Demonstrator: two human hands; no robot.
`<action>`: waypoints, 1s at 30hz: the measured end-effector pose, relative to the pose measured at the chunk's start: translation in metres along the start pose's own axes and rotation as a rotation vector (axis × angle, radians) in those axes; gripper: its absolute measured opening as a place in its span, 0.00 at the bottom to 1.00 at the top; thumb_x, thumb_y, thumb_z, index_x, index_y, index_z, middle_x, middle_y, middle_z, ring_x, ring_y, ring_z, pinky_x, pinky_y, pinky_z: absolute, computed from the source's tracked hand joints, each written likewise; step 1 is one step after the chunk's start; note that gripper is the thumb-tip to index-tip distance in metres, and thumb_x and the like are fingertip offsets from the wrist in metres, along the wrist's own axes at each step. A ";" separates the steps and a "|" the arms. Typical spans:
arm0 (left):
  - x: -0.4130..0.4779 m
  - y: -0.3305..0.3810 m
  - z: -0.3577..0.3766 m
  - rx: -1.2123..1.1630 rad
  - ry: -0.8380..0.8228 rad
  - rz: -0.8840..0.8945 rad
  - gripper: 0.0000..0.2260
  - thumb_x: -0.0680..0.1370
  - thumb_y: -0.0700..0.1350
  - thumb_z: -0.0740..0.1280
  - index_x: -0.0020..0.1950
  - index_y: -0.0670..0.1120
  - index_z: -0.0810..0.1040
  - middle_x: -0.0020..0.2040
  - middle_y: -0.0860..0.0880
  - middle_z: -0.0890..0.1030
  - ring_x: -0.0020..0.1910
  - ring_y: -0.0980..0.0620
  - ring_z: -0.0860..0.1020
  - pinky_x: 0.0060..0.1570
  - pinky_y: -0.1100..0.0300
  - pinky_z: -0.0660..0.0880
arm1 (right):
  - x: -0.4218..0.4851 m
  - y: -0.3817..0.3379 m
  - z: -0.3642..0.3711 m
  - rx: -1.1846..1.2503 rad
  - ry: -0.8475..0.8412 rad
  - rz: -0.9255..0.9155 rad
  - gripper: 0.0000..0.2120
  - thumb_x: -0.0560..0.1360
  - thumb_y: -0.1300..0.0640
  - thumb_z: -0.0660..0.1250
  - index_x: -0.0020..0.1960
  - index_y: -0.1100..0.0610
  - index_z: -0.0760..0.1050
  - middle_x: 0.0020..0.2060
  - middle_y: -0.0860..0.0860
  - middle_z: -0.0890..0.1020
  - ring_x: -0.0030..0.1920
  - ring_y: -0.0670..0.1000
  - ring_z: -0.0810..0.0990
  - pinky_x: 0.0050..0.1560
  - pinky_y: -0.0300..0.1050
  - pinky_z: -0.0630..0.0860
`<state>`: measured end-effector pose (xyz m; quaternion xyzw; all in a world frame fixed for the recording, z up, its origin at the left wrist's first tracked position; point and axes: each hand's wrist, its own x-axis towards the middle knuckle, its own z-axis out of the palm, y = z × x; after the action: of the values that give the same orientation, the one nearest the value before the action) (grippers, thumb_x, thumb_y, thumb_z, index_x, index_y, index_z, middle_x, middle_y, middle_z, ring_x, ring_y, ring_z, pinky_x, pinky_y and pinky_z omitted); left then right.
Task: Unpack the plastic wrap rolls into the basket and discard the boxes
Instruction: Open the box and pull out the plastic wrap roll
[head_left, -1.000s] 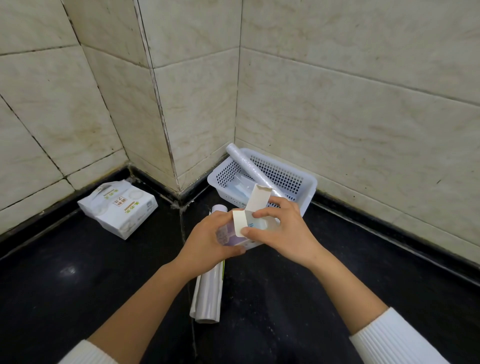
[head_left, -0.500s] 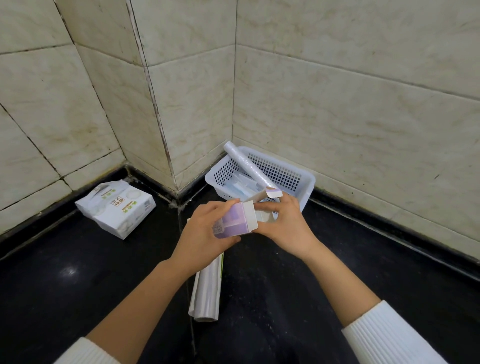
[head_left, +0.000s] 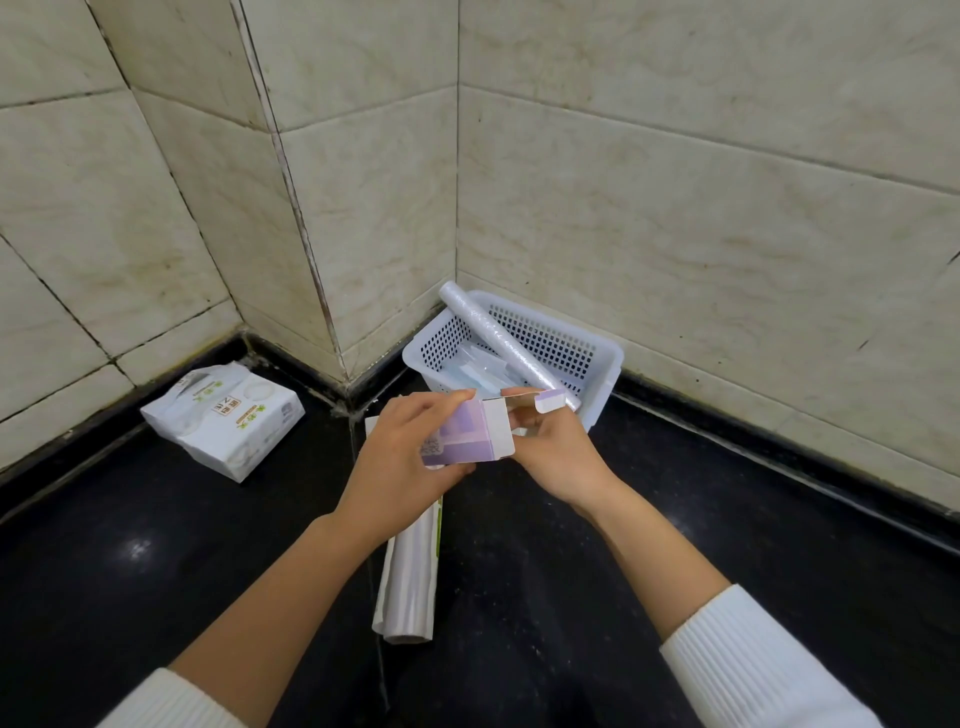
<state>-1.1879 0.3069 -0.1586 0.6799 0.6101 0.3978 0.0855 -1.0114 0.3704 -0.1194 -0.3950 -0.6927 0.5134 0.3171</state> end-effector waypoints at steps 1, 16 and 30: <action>0.000 -0.001 -0.001 -0.003 -0.002 0.003 0.32 0.68 0.47 0.77 0.70 0.56 0.71 0.60 0.57 0.75 0.59 0.58 0.71 0.57 0.71 0.67 | 0.000 0.000 0.000 0.003 0.005 -0.010 0.14 0.68 0.66 0.72 0.40 0.46 0.81 0.37 0.42 0.82 0.40 0.42 0.79 0.45 0.43 0.77; 0.015 -0.020 -0.023 0.119 -0.043 -0.060 0.33 0.68 0.47 0.75 0.71 0.58 0.68 0.61 0.57 0.73 0.60 0.58 0.67 0.58 0.67 0.61 | -0.008 0.010 -0.059 0.533 -0.061 0.291 0.13 0.68 0.61 0.67 0.52 0.58 0.73 0.49 0.58 0.75 0.53 0.57 0.77 0.49 0.52 0.82; 0.021 -0.022 -0.015 -0.053 -0.007 -0.187 0.30 0.67 0.51 0.76 0.66 0.61 0.69 0.59 0.63 0.74 0.57 0.64 0.71 0.53 0.70 0.66 | -0.011 0.014 -0.087 0.446 0.190 0.298 0.16 0.65 0.63 0.77 0.51 0.65 0.81 0.35 0.57 0.86 0.31 0.51 0.83 0.30 0.38 0.79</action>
<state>-1.2159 0.3258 -0.1527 0.6189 0.6597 0.4019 0.1423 -0.9292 0.4034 -0.1100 -0.4592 -0.4640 0.6549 0.3806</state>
